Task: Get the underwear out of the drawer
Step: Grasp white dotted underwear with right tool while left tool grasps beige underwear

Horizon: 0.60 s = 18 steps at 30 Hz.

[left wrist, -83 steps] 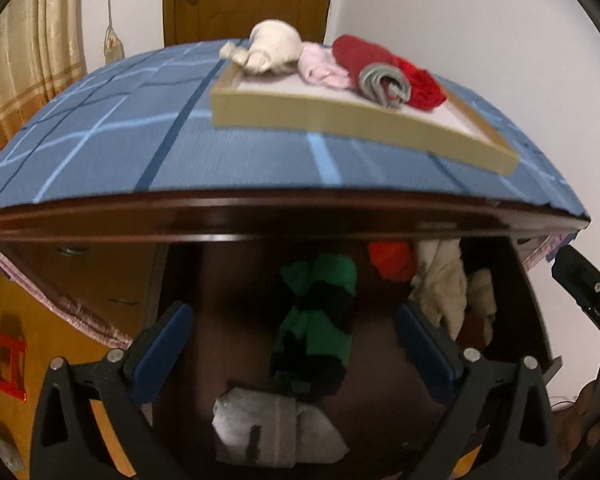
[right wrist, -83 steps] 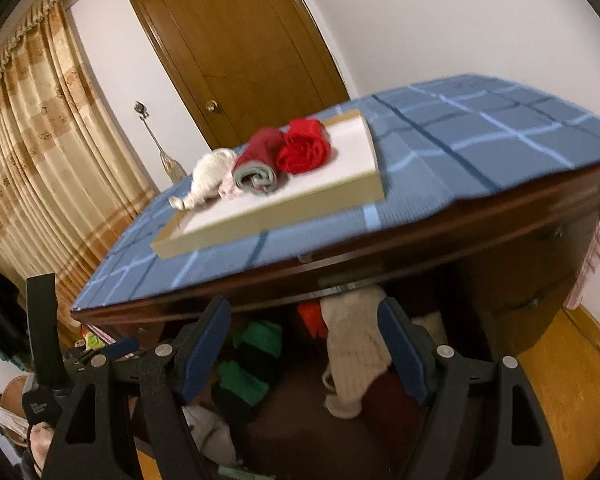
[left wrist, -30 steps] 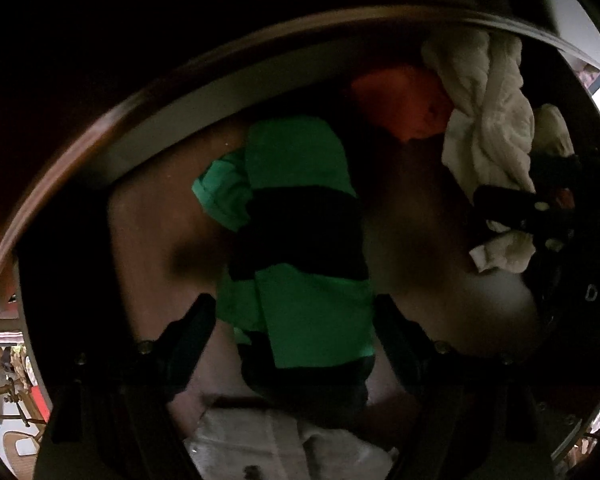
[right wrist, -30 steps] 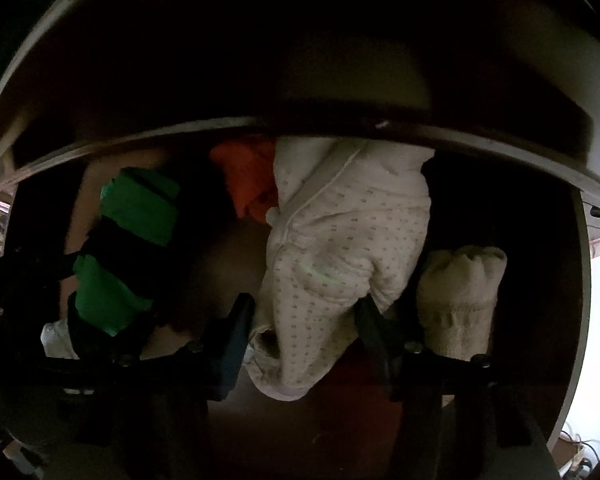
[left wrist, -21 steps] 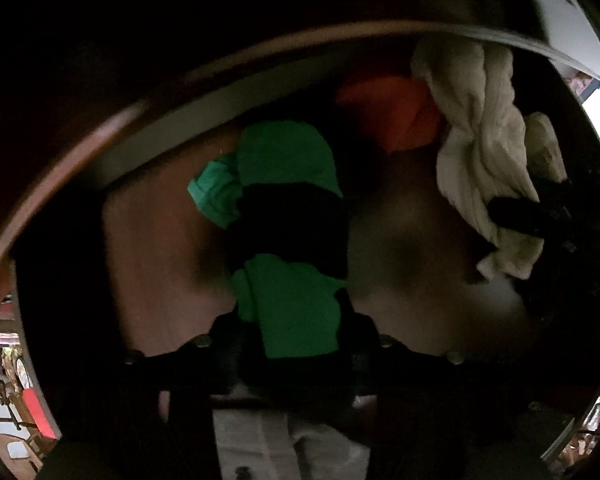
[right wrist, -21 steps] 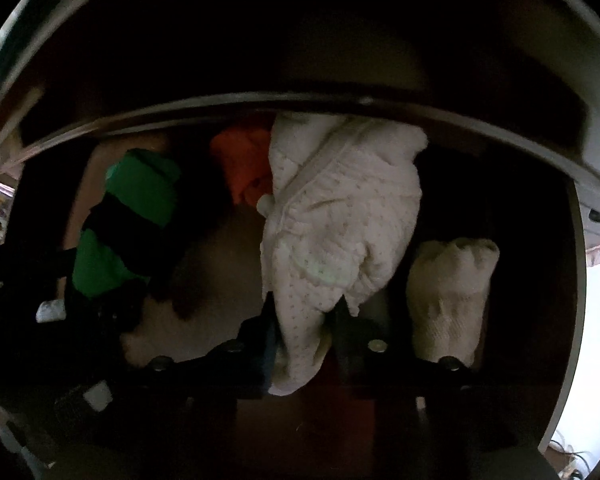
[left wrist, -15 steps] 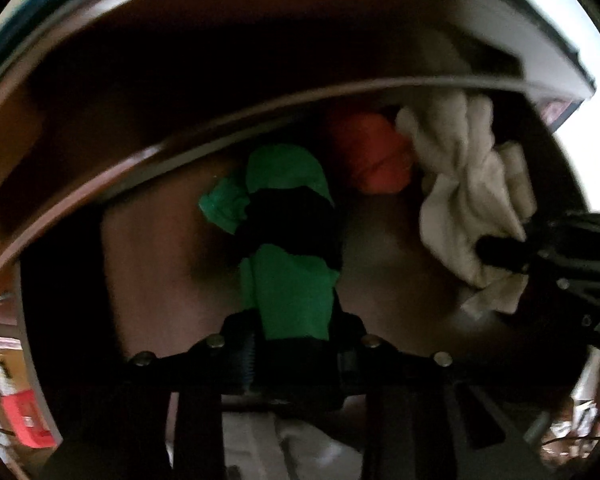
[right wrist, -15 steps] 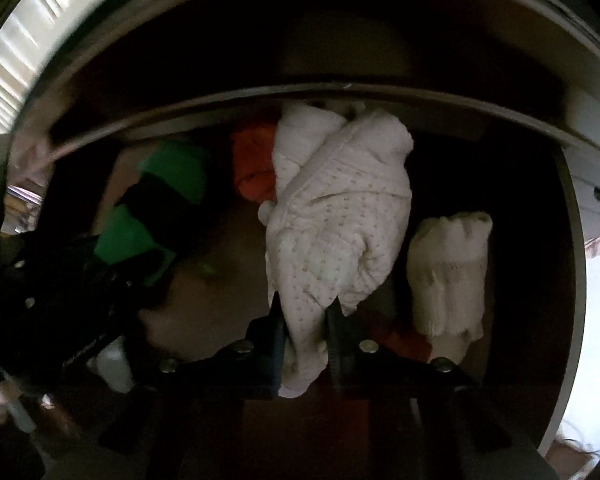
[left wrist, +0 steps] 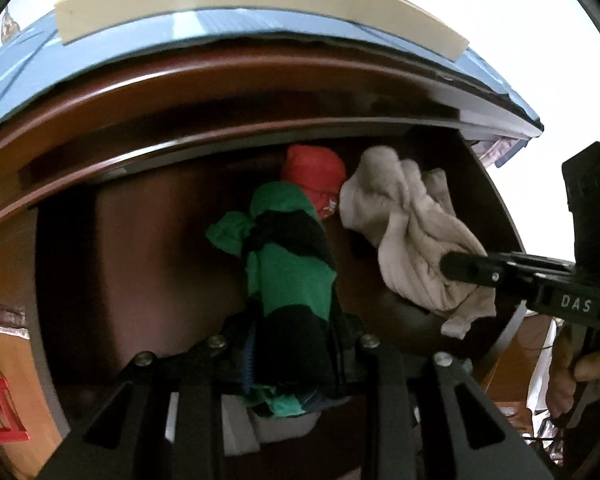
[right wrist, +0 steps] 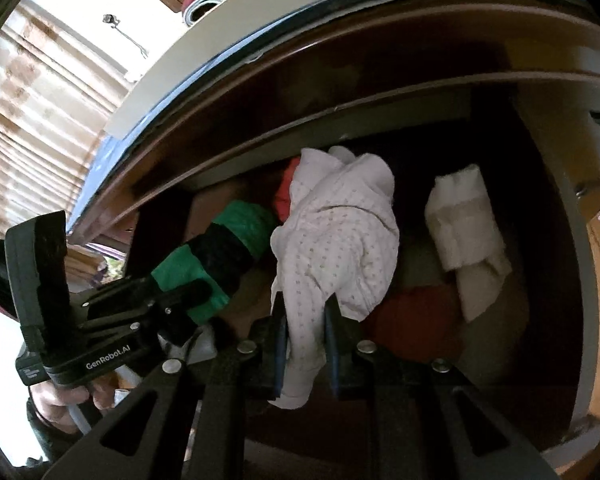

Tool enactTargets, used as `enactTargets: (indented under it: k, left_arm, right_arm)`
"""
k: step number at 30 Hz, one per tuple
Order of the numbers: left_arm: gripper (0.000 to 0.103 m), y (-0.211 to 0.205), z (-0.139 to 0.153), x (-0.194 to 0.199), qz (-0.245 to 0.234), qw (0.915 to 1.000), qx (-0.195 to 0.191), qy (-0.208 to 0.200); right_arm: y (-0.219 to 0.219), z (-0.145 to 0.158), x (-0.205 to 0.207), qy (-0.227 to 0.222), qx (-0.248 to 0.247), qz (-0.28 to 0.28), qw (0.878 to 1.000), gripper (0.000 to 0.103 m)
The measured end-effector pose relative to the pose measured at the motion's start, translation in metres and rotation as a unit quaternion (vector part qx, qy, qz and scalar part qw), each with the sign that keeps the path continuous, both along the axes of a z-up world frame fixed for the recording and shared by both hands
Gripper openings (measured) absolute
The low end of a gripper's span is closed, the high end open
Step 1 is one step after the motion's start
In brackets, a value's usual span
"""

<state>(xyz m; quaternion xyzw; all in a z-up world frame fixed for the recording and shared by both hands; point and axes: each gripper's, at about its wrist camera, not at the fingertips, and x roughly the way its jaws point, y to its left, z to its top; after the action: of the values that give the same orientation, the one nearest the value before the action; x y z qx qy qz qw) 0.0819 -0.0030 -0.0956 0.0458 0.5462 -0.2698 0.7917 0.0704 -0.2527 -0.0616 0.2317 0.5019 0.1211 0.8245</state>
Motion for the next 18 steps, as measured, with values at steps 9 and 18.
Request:
enactTargets:
  k: [9,18]
  left_arm:
    - [0.027,-0.005,0.013,-0.040,0.006,0.9997,-0.020,-0.015]
    - [0.027,-0.004,0.015,-0.049,0.006,0.9994,-0.026,-0.024]
  right_arm:
    - [0.009,-0.005,-0.001,-0.011,-0.008,0.013,1.000,0.018]
    - [0.025,-0.019,0.021,0.025,-0.002,0.017,1.000,0.061]
